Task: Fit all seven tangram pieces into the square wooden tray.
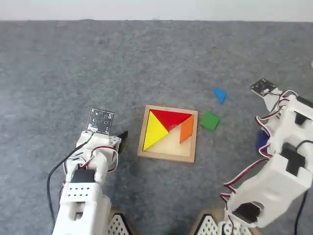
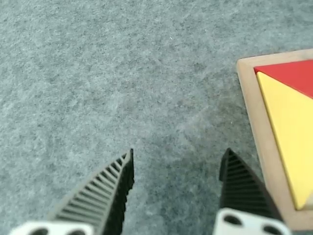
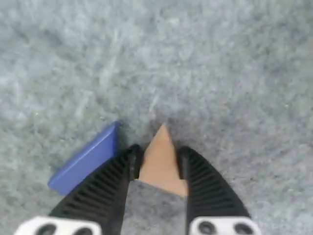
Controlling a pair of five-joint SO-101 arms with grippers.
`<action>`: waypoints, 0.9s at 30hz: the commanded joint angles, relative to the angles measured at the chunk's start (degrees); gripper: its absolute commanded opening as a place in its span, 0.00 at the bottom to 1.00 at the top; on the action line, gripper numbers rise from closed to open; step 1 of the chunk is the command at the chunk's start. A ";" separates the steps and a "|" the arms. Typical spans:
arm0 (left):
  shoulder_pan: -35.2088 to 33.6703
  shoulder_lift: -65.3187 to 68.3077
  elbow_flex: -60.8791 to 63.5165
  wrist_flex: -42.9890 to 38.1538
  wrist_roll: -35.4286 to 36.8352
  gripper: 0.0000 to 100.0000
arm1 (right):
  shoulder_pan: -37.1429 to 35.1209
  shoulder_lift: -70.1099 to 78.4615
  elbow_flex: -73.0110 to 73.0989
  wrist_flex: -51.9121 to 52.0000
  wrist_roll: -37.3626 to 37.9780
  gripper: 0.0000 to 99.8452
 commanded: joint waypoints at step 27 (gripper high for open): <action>-0.18 -1.05 -0.31 -1.32 -0.53 0.28 | 5.76 0.13 -9.14 15.96 5.89 0.31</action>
